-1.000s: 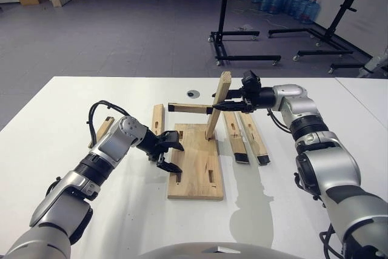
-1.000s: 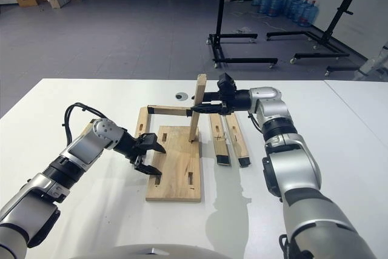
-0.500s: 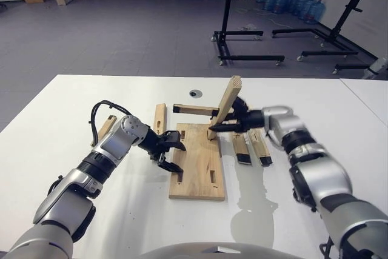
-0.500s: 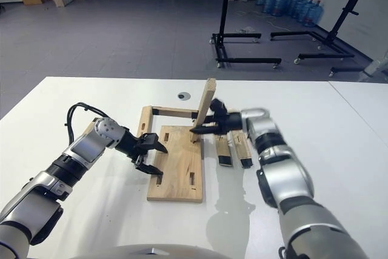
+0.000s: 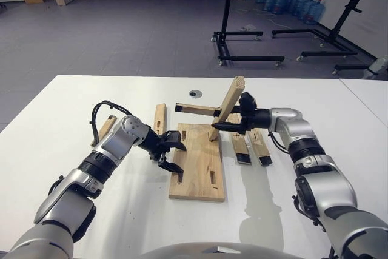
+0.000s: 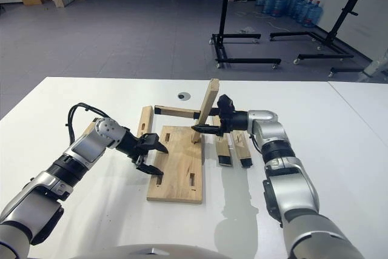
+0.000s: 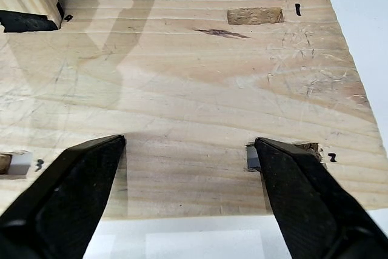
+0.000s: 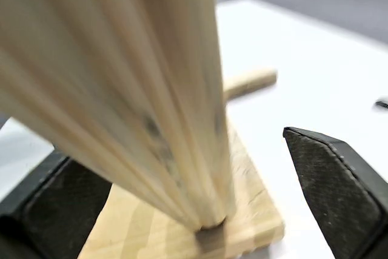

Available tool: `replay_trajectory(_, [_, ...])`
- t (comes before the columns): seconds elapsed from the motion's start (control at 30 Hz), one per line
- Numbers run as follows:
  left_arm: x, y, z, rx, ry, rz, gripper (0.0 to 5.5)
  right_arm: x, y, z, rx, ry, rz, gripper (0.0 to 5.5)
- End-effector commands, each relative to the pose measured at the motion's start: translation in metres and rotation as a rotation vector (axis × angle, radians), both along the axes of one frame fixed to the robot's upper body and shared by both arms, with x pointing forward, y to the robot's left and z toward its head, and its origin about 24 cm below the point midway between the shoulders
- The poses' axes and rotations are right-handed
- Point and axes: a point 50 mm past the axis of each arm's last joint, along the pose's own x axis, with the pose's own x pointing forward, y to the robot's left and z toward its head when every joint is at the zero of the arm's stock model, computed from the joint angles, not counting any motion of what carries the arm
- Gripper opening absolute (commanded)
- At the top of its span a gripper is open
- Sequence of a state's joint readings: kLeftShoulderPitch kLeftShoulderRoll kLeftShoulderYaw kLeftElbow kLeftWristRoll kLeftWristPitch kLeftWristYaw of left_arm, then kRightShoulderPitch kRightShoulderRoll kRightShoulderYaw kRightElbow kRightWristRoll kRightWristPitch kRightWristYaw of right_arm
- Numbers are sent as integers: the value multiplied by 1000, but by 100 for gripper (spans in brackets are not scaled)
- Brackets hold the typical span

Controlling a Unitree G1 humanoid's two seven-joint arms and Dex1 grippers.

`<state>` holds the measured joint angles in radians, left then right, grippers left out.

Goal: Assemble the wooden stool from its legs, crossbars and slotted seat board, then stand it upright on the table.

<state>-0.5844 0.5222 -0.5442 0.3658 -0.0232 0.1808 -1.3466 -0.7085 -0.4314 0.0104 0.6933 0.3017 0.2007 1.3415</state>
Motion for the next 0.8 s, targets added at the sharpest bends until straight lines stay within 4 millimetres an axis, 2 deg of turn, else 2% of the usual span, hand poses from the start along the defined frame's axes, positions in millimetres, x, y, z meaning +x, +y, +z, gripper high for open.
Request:
replay_trajectory(0.03, [-48,24,-77,266,257,34,395,-10,-15,41,104,-140,-78,473])
replay_trajectory(0.2, [-48,25,-78,267,255,41,395,-20,-22,105,290,-355,-186,473])
replay_trajectory(0.3, [-46,26,-78,270,250,46,395,-31,-23,151,382,-509,-172,473])
replay_trajectory(0.37, [-46,26,-78,270,248,50,395,-40,-17,166,385,-561,-121,473])
replay_trajectory(0.4, [-46,27,-78,271,247,51,395,-41,-11,163,359,-552,-92,473])
replay_trajectory(0.47, [-45,27,-79,272,244,50,395,-36,3,122,203,-447,-49,473])
replay_trajectory(0.57, [-44,26,-78,273,238,47,395,-39,29,17,-23,-111,23,473])
replay_trajectory(0.6, [-43,26,-78,274,238,45,395,-43,35,-12,-82,-28,35,473])
replay_trajectory(0.63, [-43,26,-78,278,235,40,395,-49,41,-28,-117,3,58,473])
replay_trajectory(0.7, [-43,28,-78,283,233,34,395,-57,57,-27,-62,11,123,473])
replay_trajectory(0.8, [-44,30,-80,288,230,41,395,-50,65,-3,35,-46,109,473])
